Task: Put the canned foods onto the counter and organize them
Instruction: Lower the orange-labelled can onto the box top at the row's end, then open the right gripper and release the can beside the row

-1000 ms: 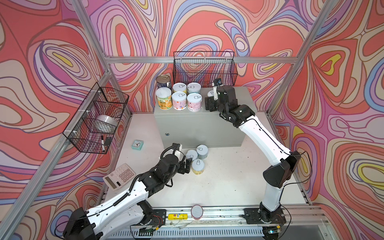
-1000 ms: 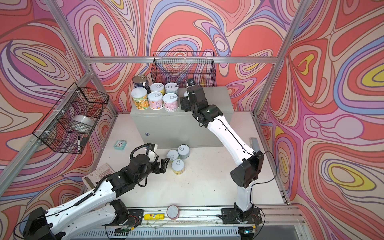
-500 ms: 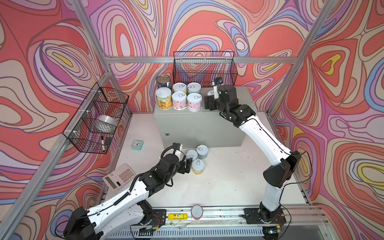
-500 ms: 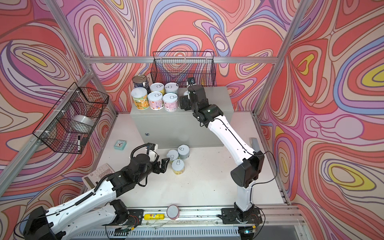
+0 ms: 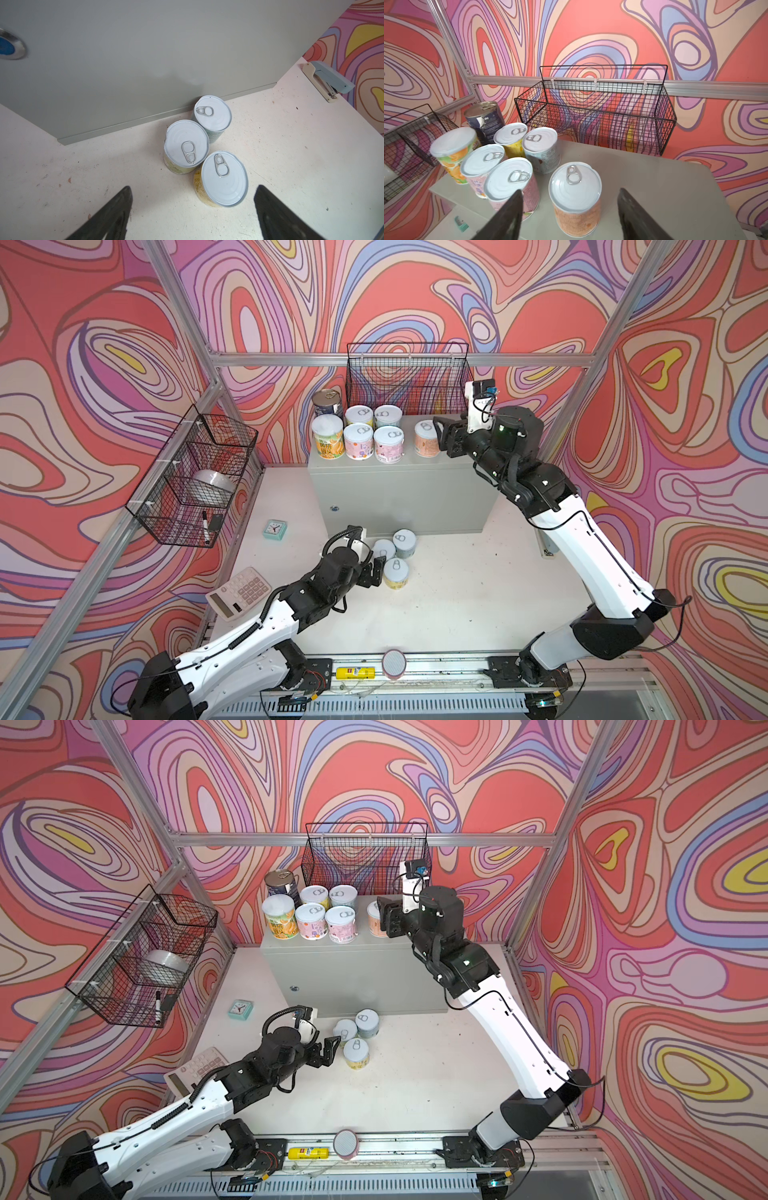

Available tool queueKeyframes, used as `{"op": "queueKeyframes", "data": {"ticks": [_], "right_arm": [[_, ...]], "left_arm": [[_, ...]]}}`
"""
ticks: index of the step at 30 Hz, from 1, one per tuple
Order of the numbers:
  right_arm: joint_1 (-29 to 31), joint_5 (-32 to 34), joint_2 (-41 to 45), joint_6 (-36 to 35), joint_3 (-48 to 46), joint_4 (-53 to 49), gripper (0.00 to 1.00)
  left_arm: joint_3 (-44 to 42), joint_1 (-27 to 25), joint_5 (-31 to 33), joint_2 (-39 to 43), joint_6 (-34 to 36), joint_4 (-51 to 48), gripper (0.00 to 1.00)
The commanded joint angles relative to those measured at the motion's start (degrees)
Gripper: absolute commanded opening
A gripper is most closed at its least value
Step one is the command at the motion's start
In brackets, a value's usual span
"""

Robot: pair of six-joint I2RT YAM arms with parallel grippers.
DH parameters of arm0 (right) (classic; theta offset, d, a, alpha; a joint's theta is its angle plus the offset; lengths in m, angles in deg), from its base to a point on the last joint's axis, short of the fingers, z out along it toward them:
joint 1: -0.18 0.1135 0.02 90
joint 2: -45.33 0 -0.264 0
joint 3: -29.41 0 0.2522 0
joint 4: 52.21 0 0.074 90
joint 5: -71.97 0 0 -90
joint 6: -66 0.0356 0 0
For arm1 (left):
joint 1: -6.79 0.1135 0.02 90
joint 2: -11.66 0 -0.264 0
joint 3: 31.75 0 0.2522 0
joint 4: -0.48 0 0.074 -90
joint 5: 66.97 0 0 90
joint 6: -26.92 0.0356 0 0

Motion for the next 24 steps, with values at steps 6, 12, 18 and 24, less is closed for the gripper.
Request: {"op": "queueKeyframes", "data": {"ticks": [6,12,18,24], "right_arm": [[-0.8,-4.2,3.0,-1.2,-8.3,-0.7,0.28],[-1.9,-6.4,2.0,0.1,-10.9,0.4,0.38],[-4.4,-10.1,0.0,1.3,-12.8,2.3,0.38],[-6.6,-15.1,-2.1,2.9,-13.8,5.3,0.36]], "left_arm": [[1.2,-0.2,-0.7,-0.8,0.0,2.1,0.93],[0.9,-0.2,-0.9,-0.9,-0.6,2.4,0.93],[0.3,-0.2,-0.2,0.2,-0.7,2.1,0.93],[0.3,-0.1,0.1,-0.1,-0.6,1.9,0.93]]}}
